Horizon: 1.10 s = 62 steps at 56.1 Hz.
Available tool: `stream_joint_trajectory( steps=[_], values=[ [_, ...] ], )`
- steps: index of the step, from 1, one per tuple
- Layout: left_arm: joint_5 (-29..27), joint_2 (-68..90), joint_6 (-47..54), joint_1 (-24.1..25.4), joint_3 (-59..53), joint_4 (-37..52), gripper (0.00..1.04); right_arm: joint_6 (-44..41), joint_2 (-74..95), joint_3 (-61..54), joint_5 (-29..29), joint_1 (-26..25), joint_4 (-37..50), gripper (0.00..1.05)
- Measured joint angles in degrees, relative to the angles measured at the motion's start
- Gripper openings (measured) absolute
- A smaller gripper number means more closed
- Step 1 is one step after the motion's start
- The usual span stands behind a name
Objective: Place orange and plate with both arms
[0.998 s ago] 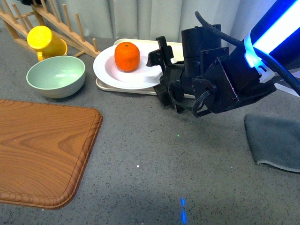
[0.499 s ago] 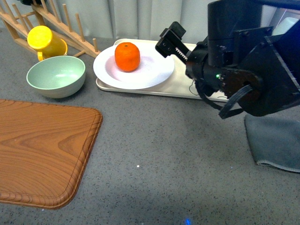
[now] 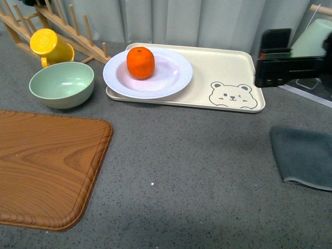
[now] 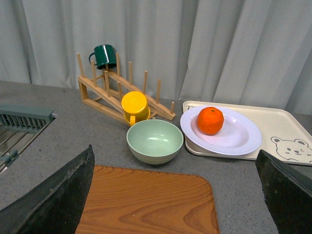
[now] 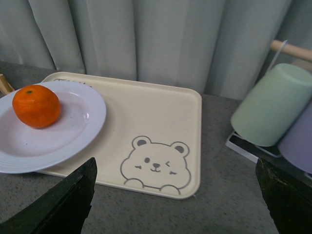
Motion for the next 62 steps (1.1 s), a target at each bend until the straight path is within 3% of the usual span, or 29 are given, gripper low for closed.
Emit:
stream_joint_trajectory(
  steps=[16, 27, 30, 34, 57, 62],
  values=[
    [0.0, 0.0, 0.0, 0.0, 0.0, 0.0, 0.98, -7.19, -25.51, -16.9, -0.79, -0.92, -4.96, 0.95],
    [0.02, 0.0, 0.0, 0.0, 0.0, 0.0, 0.98, -8.28, -31.8, -19.39, 0.0, -1.36, -5.01, 0.94],
    [0.04, 0.0, 0.02, 0.0, 0.0, 0.0, 0.98, -5.88, -31.32, -20.7, 3.72, -1.46, -0.61, 0.86],
    [-0.07, 0.0, 0.0, 0.0, 0.0, 0.0, 0.98, -3.26, -33.24, -22.32, 4.0, -2.84, 0.07, 0.73],
    [-0.07, -0.04, 0.02, 0.0, 0.0, 0.0, 0.98, -0.66, -53.31, -27.3, -3.32, -10.56, -14.53, 0.03],
    [-0.09, -0.04, 0.0, 0.0, 0.0, 0.0, 0.98, -0.61, -56.83, -27.61, -4.48, -11.58, -17.68, 0.01]
  ],
)
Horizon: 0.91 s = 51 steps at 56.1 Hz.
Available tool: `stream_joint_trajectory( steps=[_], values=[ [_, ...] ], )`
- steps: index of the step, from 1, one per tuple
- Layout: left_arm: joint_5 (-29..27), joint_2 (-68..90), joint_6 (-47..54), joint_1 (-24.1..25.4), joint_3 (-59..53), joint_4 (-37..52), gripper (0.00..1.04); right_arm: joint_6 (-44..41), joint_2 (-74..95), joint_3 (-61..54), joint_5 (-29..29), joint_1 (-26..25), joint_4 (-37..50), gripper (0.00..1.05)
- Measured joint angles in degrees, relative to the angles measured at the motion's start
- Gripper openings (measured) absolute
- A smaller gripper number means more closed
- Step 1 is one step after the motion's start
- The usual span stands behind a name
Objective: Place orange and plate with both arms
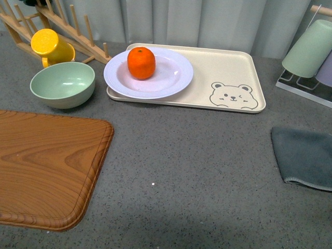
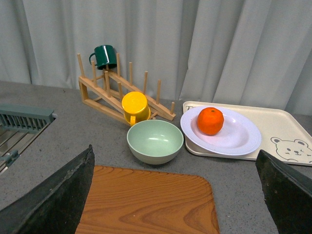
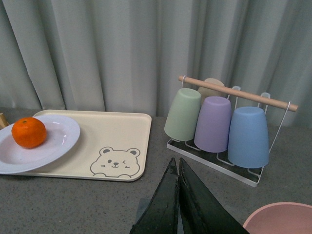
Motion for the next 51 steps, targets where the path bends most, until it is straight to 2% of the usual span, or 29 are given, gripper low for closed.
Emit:
stream_joint_trajectory(
  steps=[5, 8, 12, 30, 51],
  values=[
    [0.02, 0.0, 0.0, 0.0, 0.0, 0.0, 0.98, 0.0, -3.56, -0.35, -1.14, -1.31, -3.21, 0.01],
    [0.02, 0.0, 0.02, 0.0, 0.0, 0.0, 0.98, -0.02, -6.49, -0.5, -5.62, -4.63, -5.81, 0.01],
    [0.04, 0.0, 0.02, 0.0, 0.0, 0.0, 0.98, 0.04, -9.14, -0.5, -5.88, -6.29, -8.09, 0.01],
    [0.02, 0.0, 0.0, 0.0, 0.0, 0.0, 0.98, 0.04, -20.94, -0.52, -6.32, -6.71, -19.23, 0.01],
    [0.02, 0.0, 0.02, 0.0, 0.0, 0.0, 0.98, 0.04, -29.64, -0.52, -6.34, -6.71, -27.8, 0.01]
  ],
)
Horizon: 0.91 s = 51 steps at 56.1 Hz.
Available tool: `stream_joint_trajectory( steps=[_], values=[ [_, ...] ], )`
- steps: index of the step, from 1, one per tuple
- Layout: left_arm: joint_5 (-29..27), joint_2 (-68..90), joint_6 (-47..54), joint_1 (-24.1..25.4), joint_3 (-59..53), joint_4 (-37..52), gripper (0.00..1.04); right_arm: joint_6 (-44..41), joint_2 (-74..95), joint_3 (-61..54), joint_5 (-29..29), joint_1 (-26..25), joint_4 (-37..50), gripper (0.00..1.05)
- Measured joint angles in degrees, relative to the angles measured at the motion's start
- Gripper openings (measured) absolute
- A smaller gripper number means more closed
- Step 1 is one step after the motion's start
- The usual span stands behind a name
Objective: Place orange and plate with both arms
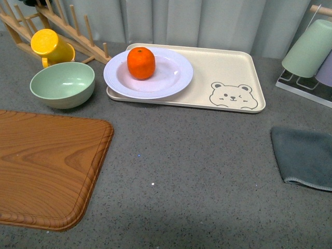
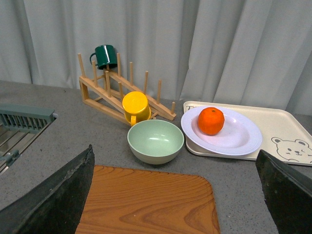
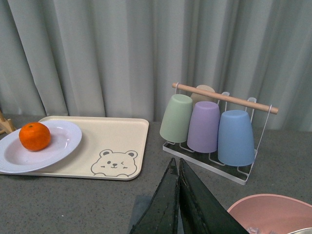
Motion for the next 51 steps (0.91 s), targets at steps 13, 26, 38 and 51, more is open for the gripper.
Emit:
stream_joint_trajectory(
  steps=[13, 26, 38, 51],
  values=[
    [-0.02, 0.0, 0.0, 0.0, 0.0, 0.0, 0.98, -0.02, -10.73, 0.04, -0.02, 0.0, -12.17, 0.01],
    [-0.02, 0.0, -0.02, 0.0, 0.0, 0.0, 0.98, -0.04, -12.17, 0.04, -0.09, 0.0, -12.59, 0.11],
    [-0.02, 0.0, 0.0, 0.0, 0.0, 0.0, 0.98, -0.04, -12.22, 0.04, -0.09, 0.0, -12.59, 0.48],
    [-0.02, 0.0, 0.0, 0.0, 0.0, 0.0, 0.98, 0.07, -12.22, 0.04, -0.09, 0.0, -12.59, 0.97]
  ],
)
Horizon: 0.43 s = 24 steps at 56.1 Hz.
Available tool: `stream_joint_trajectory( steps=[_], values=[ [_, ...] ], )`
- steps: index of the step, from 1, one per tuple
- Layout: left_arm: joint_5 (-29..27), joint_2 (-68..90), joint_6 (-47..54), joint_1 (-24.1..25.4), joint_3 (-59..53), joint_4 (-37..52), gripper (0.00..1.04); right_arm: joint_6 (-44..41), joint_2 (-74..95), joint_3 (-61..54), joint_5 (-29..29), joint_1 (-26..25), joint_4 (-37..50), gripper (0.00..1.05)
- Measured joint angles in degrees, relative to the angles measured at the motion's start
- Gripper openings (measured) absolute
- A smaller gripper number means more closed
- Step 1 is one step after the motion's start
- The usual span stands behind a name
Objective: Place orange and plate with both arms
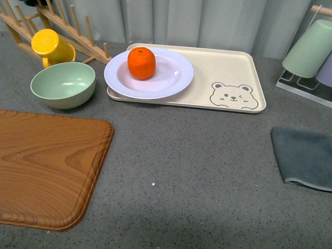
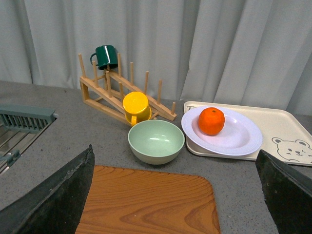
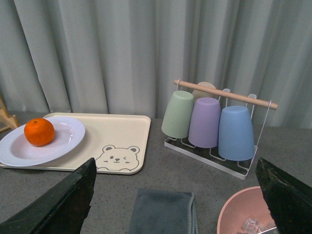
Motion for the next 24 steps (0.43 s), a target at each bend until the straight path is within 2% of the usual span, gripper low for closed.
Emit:
stream_joint_trajectory(
  steps=[4, 24],
  values=[
    [0.0, 0.0, -0.02, 0.0, 0.0, 0.0, 0.98, 0.02, 0.0, 0.0, 0.0, 0.0, 0.0, 0.95],
    [0.0, 0.0, -0.02, 0.0, 0.0, 0.0, 0.98, 0.07, 0.0, 0.0, 0.0, 0.0, 0.0, 0.95]
  ],
)
